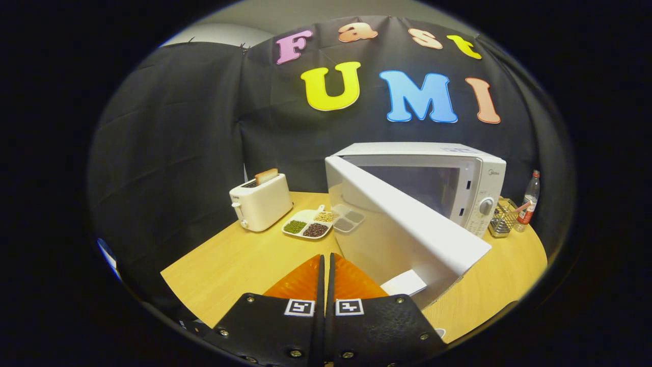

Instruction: Open the microwave, put the food inside, and close the microwave door.

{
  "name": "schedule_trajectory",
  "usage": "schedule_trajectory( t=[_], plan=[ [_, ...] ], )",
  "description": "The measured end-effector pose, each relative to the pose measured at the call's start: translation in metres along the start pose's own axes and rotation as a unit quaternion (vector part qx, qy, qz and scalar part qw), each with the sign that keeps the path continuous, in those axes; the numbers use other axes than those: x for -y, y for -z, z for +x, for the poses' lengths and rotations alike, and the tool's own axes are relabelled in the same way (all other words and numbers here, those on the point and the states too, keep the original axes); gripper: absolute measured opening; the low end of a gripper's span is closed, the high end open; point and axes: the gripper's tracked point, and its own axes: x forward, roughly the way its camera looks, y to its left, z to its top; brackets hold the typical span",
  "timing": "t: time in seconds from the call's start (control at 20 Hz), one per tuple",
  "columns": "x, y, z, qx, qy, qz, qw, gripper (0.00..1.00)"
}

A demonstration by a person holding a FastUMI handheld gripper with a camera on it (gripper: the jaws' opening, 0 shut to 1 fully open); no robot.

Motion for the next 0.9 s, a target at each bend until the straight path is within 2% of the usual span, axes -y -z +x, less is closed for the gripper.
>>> schedule_trajectory(
  t=[0.9],
  plan=[
    [0.111, -0.030, 0.044, 0.011, 0.091, 0.047, 0.995, 0.01]
  ],
)
